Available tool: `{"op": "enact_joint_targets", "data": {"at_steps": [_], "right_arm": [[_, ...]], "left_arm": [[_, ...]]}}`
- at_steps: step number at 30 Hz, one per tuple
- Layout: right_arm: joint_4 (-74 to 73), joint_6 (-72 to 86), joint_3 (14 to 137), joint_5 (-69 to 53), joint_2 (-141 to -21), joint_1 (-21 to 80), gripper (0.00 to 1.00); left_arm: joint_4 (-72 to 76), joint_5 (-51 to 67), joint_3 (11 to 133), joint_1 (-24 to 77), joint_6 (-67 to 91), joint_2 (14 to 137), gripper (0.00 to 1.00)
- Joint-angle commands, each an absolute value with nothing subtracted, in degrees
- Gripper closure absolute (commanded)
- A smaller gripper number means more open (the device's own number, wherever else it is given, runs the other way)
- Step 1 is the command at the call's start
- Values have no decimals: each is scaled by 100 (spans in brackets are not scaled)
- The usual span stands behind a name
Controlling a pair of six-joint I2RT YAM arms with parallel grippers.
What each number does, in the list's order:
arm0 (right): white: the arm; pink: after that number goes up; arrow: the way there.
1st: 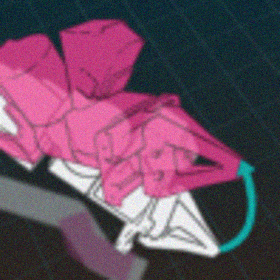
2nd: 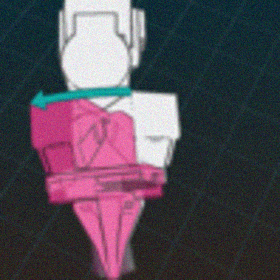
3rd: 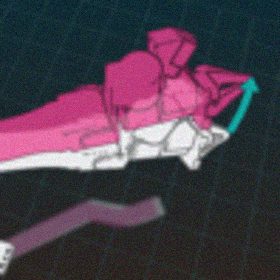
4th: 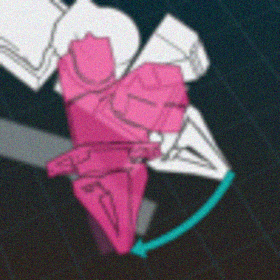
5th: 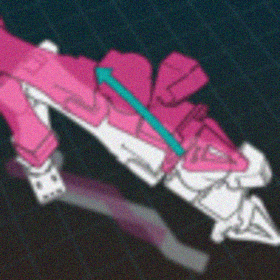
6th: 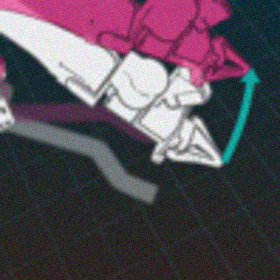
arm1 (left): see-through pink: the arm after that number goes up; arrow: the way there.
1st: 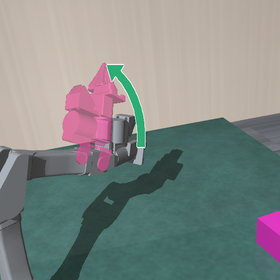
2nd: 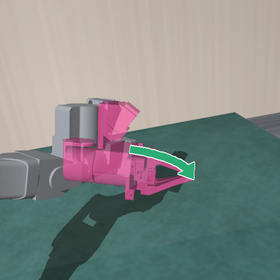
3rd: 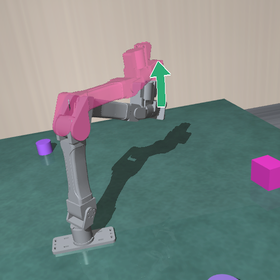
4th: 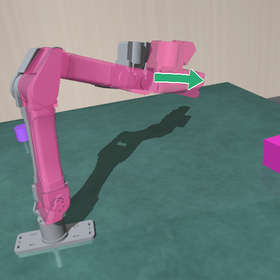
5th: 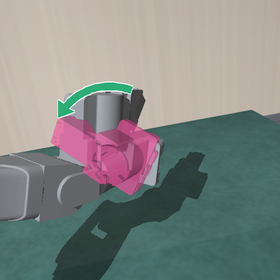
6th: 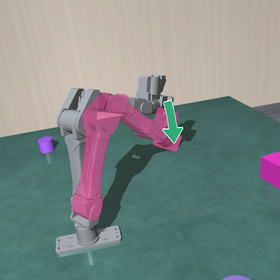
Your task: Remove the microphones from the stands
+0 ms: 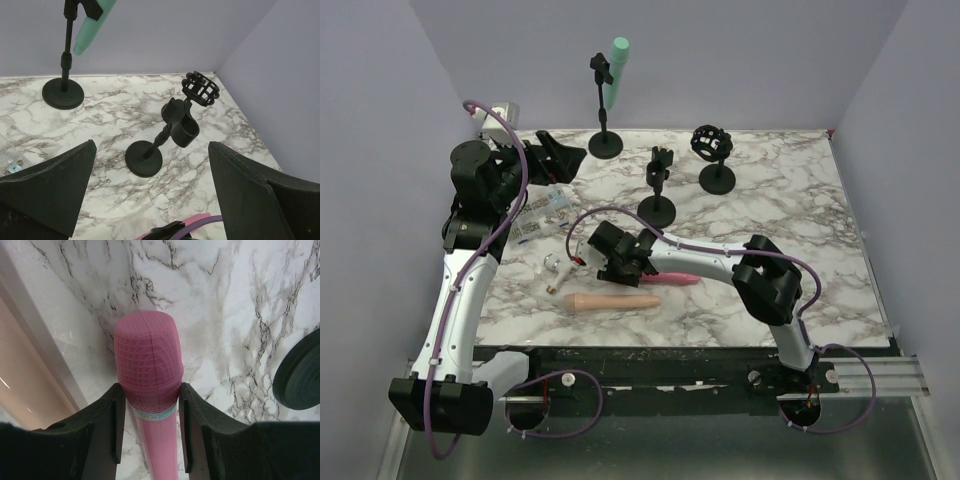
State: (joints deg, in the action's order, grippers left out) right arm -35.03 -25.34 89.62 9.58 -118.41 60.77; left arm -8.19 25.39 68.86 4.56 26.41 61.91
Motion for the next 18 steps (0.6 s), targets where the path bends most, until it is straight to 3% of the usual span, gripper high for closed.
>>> {"op": "enact_joint_targets", "data": {"at_steps": [1, 8, 18], "right_arm": [[-3353, -2648, 9064, 860, -11942, 6197, 88], [-3364, -2645, 9091, 760, -11931, 6266, 80], [-3270, -2606, 8979, 1028, -11998, 6309, 55]], "left_arm": [[-662, 2707, 6838, 448, 2681, 6227, 1], [-668, 2708, 6844, 455, 2663, 6212, 2], [-729, 2691, 6882, 448, 2633, 6222, 2]]}}
